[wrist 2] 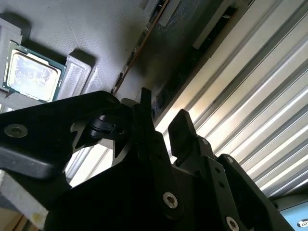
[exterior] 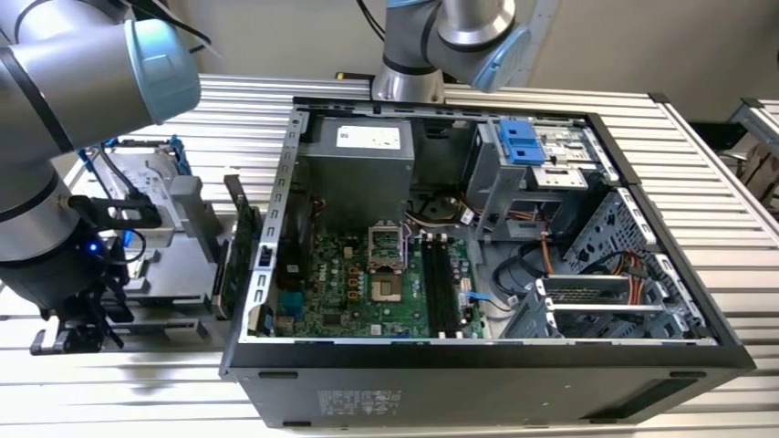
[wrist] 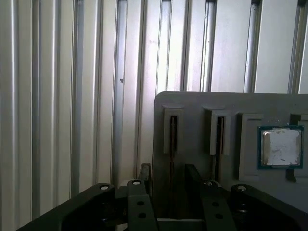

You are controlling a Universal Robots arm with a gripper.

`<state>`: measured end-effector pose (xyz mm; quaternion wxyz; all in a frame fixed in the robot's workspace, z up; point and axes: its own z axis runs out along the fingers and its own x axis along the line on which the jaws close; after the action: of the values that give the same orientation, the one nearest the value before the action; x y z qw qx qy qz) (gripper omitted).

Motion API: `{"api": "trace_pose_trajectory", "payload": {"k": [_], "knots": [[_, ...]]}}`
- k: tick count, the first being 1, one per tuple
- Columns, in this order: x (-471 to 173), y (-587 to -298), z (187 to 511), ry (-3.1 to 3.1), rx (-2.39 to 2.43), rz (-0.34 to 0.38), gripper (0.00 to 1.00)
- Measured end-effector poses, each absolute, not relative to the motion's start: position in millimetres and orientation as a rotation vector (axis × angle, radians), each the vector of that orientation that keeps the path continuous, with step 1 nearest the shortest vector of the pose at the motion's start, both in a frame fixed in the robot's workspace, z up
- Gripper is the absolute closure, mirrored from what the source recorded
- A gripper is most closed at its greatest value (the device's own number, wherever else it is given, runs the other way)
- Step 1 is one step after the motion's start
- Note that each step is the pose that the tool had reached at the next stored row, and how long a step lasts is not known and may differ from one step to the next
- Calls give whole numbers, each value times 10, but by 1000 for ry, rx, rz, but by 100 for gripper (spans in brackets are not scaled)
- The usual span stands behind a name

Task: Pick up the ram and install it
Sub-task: 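Pick up the ram and move it above insertion slot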

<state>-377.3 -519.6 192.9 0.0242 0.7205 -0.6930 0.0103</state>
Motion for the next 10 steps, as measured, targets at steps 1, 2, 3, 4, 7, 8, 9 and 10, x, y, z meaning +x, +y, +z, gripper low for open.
{"api": "trace_pose_trajectory", "payload": {"k": [1,2,3,4,7,8,9,10], "knots": [[-3773,-5196,1929,-2144,2229,32,0],[-3773,-5196,1929,-2144,2229,32,0],[-3774,-5196,1929,-2144,2229,32,0],[-3773,-5196,1928,-2144,2230,31,0],[-3773,-5196,1927,-2145,2235,26,0],[-3773,-5196,1927,-2144,2237,26,0],[-3773,-5196,1927,-2143,2237,26,0],[-3773,-5196,1928,-2143,2237,26,0]]}}
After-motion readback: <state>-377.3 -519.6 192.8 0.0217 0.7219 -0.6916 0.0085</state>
